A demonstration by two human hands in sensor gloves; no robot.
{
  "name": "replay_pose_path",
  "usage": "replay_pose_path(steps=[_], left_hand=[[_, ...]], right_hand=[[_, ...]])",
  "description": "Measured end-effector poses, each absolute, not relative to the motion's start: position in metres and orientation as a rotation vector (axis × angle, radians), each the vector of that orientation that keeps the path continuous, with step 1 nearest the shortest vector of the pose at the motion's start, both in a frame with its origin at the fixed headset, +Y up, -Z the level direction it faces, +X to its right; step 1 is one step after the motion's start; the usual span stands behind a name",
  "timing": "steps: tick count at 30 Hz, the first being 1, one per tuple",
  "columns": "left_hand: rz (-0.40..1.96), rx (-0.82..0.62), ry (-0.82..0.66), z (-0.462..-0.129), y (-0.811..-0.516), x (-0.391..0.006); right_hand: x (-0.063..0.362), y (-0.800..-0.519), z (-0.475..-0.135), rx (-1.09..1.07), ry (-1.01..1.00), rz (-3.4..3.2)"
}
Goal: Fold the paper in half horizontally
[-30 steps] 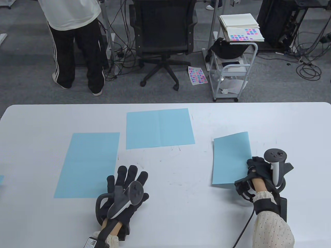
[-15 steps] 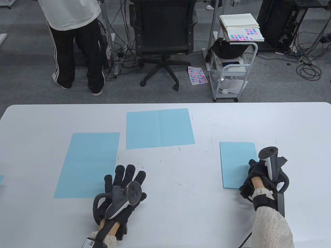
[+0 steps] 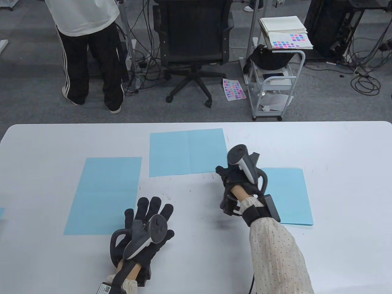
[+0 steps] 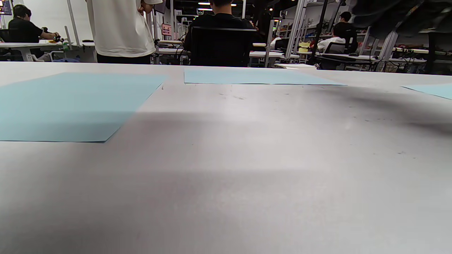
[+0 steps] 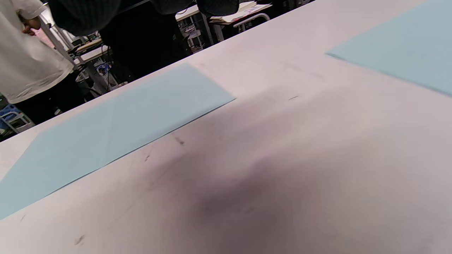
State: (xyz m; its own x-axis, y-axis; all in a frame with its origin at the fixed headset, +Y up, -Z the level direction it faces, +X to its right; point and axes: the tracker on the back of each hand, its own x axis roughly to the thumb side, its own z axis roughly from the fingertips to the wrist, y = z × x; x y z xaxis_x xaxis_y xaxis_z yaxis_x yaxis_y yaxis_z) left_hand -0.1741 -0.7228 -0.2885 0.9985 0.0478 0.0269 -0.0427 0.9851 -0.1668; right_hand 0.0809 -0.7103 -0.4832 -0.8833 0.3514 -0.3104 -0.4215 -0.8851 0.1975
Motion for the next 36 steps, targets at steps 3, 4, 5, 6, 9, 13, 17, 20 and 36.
replay_pose_path(steps=[3,4,5,6,9,13,17,20,36], left_hand=[[0.053,-0.178,-0.03,-0.29,-0.724,-0.175],[0.055,-0.189,-0.029,-0.291,-0.726,-0.175],[0.066,-0.205,-0.029,-0.293,-0.728,-0.175],[0.076,-0.214,-0.031,-0.294,-0.729,-0.175],[0.077,-0.225,-0.029,-0.295,-0.731,-0.176],[0.065,-0.232,-0.019,-0.296,-0.734,-0.179],[0.054,-0.229,-0.018,-0.296,-0.733,-0.179],[0.048,-0.224,-0.019,-0.296,-0.733,-0.179],[0.029,-0.229,-0.018,-0.294,-0.732,-0.178]], right_hand=[[0.056,-0.726,-0.501,-0.334,0.445,2.671],[0.049,-0.735,-0.509,-0.323,0.499,2.652],[0.043,-0.744,-0.516,-0.334,0.552,2.629],[0.04,-0.749,-0.52,-0.344,0.57,2.61],[0.029,-0.763,-0.532,-0.366,0.544,2.633],[0.021,-0.77,-0.541,-0.38,0.556,2.692],[0.018,-0.775,-0.547,-0.429,0.582,2.694],[0.02,-0.775,-0.551,-0.484,0.575,2.738],[0.064,-0.771,-0.54,-0.638,0.681,2.893]])
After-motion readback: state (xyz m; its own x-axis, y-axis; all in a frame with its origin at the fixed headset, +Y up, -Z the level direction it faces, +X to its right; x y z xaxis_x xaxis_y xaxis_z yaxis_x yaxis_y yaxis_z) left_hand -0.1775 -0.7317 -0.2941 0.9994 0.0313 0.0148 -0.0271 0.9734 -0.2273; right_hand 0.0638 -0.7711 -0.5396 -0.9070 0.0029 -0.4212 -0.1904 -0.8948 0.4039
